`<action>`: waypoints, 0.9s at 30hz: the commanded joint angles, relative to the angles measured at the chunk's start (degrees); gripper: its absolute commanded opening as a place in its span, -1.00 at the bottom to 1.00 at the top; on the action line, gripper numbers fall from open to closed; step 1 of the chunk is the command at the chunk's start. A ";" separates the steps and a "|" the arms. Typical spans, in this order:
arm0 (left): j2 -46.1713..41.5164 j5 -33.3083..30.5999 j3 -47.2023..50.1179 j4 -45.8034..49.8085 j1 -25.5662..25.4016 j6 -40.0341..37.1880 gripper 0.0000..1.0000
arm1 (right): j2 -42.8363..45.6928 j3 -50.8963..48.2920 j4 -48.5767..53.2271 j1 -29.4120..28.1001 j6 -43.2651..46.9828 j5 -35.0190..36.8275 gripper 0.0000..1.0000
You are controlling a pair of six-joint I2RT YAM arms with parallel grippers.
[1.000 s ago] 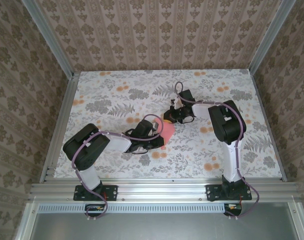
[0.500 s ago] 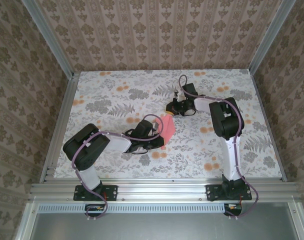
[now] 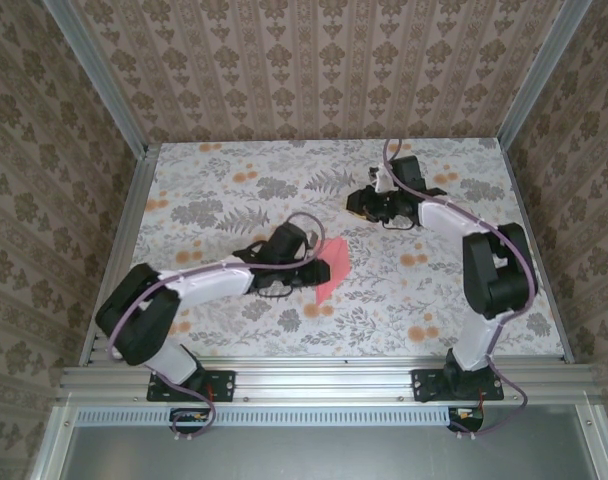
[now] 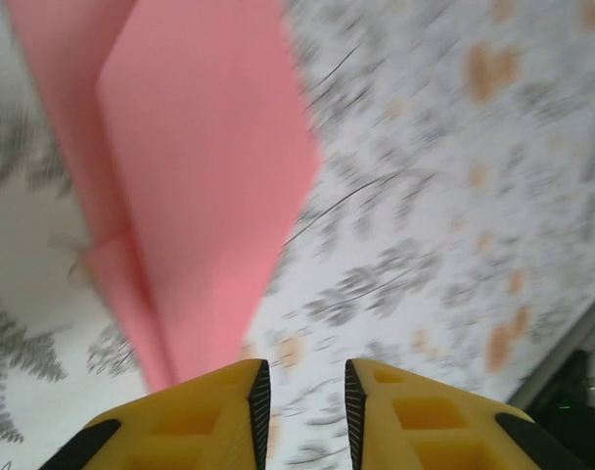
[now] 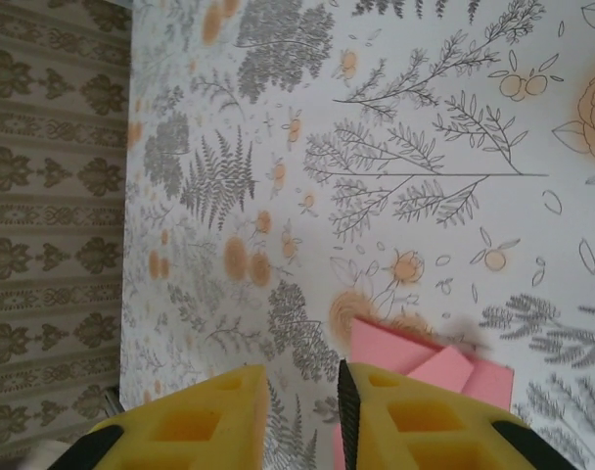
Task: Fold a paper plane with a square sheet of paper (pick it up from the middle)
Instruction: Fourth fold the wing at the center of the table.
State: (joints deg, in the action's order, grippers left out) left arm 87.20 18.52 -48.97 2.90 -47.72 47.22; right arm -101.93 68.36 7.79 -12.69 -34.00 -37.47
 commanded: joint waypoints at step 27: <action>16.98 2.41 -12.47 8.93 4.75 -7.79 -0.77 | 5.58 -23.82 -7.57 -4.78 -6.61 1.67 -0.25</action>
State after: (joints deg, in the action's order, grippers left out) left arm 103.22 20.99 -60.58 10.28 -42.76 41.10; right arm -94.89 45.10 1.19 -16.78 -39.48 -35.14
